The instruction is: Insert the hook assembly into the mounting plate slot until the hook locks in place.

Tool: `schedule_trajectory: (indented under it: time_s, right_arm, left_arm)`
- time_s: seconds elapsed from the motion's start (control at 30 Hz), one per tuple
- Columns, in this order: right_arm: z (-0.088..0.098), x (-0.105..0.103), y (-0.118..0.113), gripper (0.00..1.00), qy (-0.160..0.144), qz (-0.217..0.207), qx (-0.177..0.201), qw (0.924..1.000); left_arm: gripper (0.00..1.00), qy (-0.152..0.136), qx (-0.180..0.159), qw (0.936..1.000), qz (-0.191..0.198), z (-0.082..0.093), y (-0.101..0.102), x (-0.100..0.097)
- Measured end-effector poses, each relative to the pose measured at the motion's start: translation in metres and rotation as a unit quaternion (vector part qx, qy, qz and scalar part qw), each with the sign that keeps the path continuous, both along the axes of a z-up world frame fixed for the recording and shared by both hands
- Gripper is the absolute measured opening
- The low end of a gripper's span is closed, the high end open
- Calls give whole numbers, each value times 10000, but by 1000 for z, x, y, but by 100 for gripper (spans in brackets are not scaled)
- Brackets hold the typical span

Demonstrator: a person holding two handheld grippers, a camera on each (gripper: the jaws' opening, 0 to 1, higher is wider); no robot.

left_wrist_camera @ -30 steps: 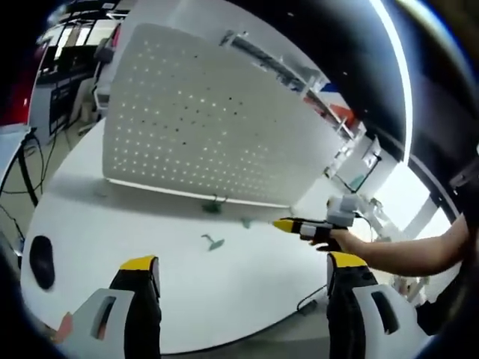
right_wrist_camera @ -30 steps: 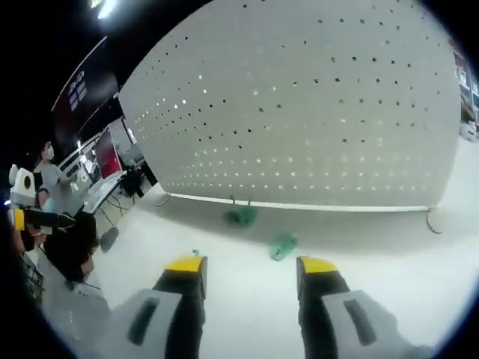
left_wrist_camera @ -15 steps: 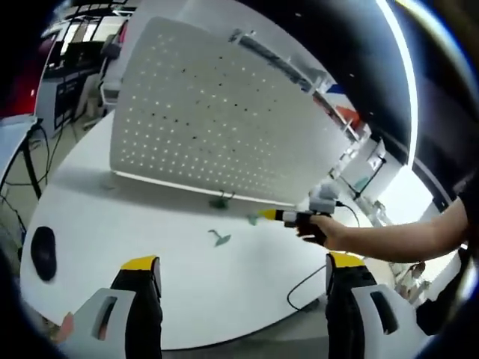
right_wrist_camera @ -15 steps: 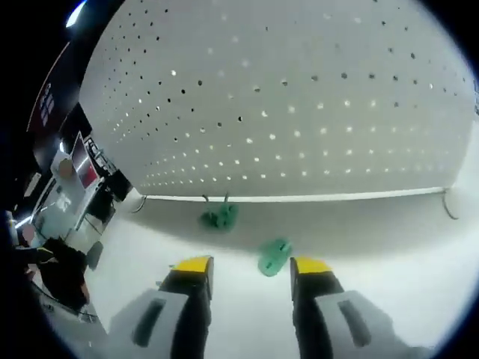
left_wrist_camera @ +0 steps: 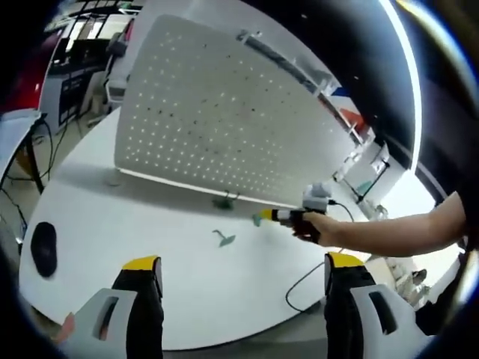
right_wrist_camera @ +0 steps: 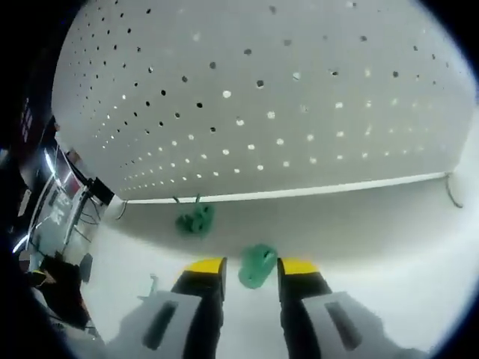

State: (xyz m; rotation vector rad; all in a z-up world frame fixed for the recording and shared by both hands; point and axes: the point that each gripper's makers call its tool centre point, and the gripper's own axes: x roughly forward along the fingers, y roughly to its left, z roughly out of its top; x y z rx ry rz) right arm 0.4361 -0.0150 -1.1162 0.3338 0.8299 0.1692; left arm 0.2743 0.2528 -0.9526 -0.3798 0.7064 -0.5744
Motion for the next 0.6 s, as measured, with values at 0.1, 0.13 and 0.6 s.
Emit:
schedule_trajectory:
  time_s: [0.1,0.13,0.6]
  right_arm:
    - [-3,3,-3,22,21,-71,-44,10000]
    - [-3,4,-3,21,21,-97,-33,9999]
    - [-3,9,-10,1,121,-125,-294,9994]
  left_arm:
    - [91,36,22,10000,5,-3,0,-1]
    - [91,39,10,10000,16,-3,0,-1]
    - [91,102,-1,9998,187,-4,9,0]
